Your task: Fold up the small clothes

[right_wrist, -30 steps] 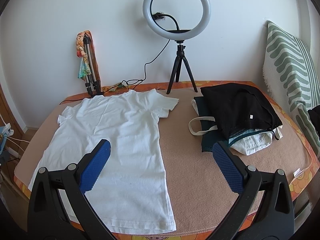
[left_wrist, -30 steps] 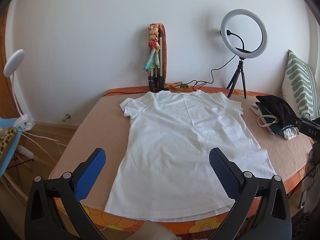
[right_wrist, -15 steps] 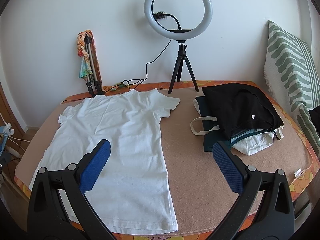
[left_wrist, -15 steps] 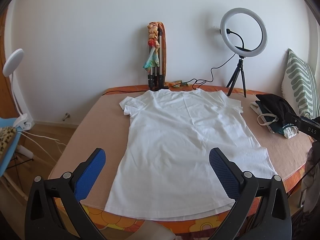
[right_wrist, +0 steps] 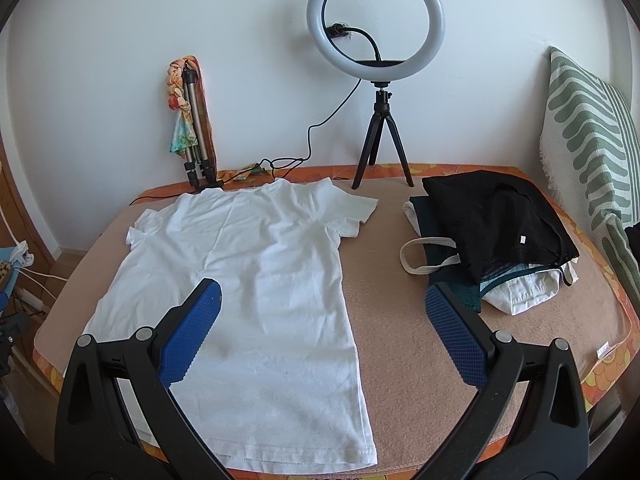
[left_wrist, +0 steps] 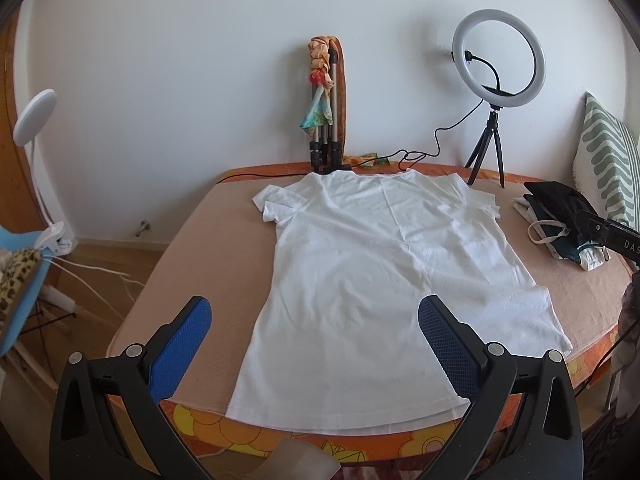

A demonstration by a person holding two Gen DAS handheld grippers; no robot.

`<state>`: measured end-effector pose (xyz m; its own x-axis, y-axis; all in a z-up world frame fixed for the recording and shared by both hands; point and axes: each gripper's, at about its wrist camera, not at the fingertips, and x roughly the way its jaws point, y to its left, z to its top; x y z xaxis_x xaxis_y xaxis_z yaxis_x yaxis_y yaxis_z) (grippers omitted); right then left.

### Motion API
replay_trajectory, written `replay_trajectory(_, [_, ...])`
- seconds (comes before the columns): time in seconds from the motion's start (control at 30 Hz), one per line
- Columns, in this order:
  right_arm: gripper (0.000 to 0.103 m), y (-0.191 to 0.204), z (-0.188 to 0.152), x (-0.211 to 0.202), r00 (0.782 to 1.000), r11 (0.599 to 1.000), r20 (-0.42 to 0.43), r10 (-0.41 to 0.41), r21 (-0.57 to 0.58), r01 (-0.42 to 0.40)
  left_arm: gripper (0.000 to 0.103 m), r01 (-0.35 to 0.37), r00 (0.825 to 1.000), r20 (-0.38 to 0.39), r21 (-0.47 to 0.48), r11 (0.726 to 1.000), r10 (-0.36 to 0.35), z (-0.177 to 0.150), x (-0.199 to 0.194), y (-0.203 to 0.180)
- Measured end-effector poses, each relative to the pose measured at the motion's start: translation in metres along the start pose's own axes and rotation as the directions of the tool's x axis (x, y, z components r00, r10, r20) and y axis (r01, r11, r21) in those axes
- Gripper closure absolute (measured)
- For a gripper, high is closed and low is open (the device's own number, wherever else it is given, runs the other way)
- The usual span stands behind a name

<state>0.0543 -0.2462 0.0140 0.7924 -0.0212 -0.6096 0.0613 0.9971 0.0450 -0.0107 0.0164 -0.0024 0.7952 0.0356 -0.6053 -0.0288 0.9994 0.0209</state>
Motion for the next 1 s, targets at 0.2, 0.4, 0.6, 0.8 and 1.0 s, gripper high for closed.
replay_trajectory(0.2, [0.000, 0.014, 0.002, 0.006, 1.000, 0.999, -0.009, 0.020, -0.027, -0.020, 0.000, -0.017, 1.000, -0.026, -0.015, 1.000, 0.017, -0.006, 0.004, 0.011])
replay_trajectory(0.4, [0.000, 0.033, 0.002, 0.008, 0.999, 0.997, 0.001, 0.032, -0.072, -0.032, 0.000, -0.031, 0.999, -0.040, -0.026, 0.999, 0.030, -0.011, 0.006, 0.021])
replay_trajectory(0.6, [0.000, 0.046, 0.004, 0.012, 0.999, 0.995, 0.015, 0.037, -0.097, -0.035, 0.000, -0.040, 0.998, -0.056, -0.048, 0.998, 0.037, -0.017, 0.009, 0.032])
replay_trajectory(0.8, [0.000, 0.052, 0.009, 0.019, 0.998, 0.994, -0.015, 0.061, -0.094, -0.062, 0.000, -0.020, 0.995, -0.102, -0.085, 0.996, 0.011, -0.026, 0.018, 0.047])
replay_trajectory(1.0, [0.000, 0.074, 0.022, 0.021, 0.994, 0.984, -0.012, 0.106, -0.143, -0.107, 0.005, 0.036, 0.983, -0.169, -0.182, 0.983, -0.067, -0.044, 0.030, 0.068])
